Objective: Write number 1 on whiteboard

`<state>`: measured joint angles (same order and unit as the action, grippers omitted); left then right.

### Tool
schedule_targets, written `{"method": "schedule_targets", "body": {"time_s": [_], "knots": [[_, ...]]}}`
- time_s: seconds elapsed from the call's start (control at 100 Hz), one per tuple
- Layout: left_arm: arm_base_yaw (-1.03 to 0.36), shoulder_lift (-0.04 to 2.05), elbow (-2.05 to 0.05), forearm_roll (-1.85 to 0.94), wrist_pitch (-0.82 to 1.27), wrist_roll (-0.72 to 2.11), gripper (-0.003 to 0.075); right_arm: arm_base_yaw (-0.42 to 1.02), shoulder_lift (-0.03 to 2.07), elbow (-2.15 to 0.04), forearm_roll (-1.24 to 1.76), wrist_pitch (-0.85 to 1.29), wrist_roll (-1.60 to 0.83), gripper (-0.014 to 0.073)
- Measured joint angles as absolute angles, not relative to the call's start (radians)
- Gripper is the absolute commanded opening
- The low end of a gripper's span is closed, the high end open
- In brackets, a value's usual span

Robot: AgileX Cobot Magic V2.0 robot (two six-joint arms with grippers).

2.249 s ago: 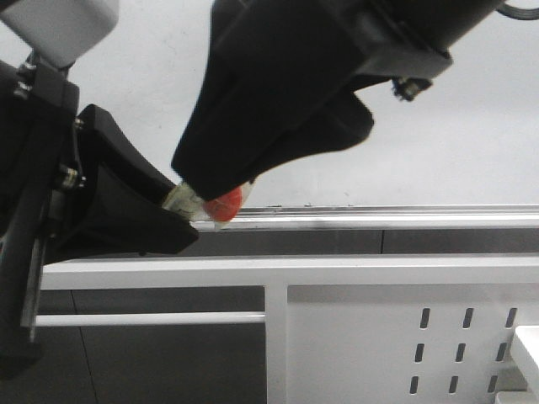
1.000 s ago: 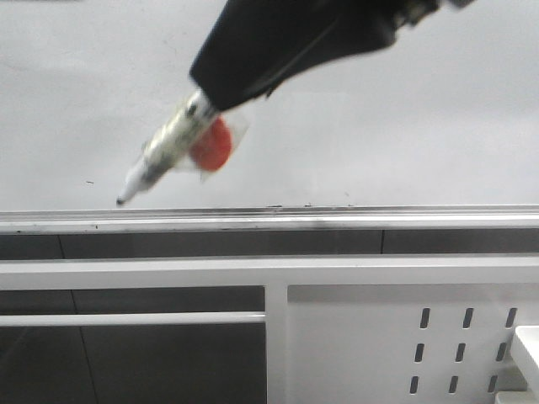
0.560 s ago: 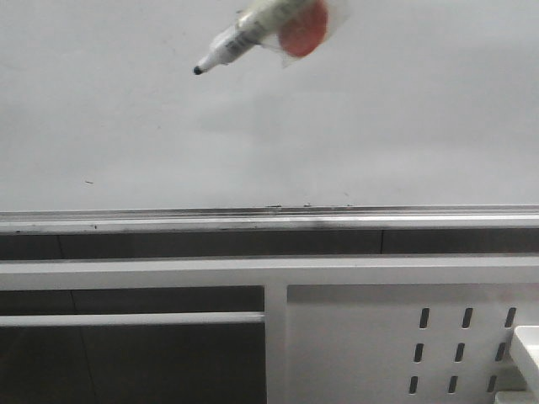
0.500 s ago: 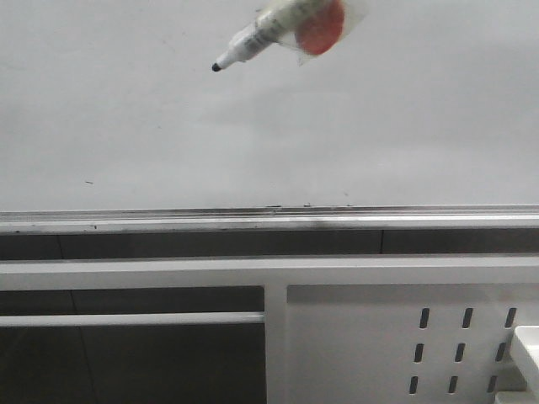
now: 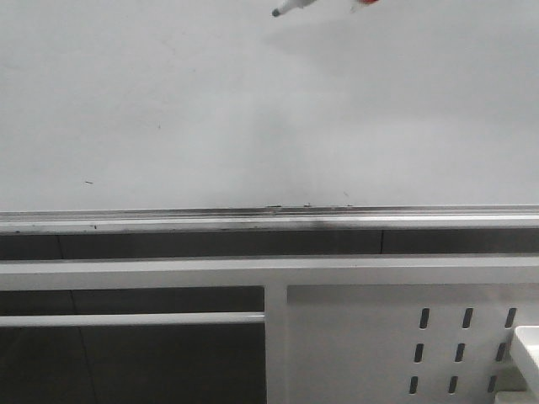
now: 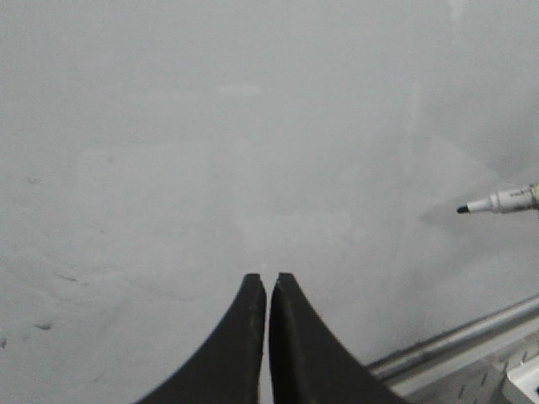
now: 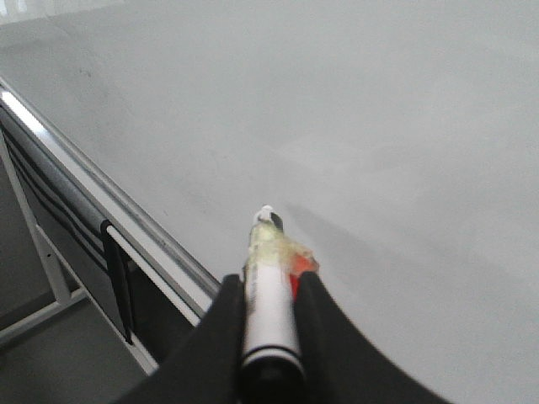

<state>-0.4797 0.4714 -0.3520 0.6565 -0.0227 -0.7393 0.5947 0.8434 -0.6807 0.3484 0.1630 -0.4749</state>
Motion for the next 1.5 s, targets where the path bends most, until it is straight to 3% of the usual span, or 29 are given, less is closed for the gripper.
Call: {"method": "schedule_targets", "body": {"time_s": [0.3, 1.08, 1.409, 1.499], "knots": [[-0.339, 0.471, -0.352, 0.635, -0.129, -0.739, -0.0020, 0.577, 0.857, -0.681, 0.348, 0.116, -0.475, -0.0069], [-0.333, 0.471, -0.352, 0.635, -0.141, -0.739, -0.0020, 0.540, 1.081, -0.658, 0.355, 0.137, -0.473, -0.0069], [-0.391, 0.509, -0.352, 0.834, -0.319, -0.739, -0.0018, 0.688, 0.972, -0.669, 0.352, 0.352, -0.473, -0.0069], [-0.433, 0.575, -0.352, 0.906, -0.364, -0.739, 0.0026, 0.698, 0.982, -0.694, 0.348, 0.443, -0.473, -0.0069]]}}
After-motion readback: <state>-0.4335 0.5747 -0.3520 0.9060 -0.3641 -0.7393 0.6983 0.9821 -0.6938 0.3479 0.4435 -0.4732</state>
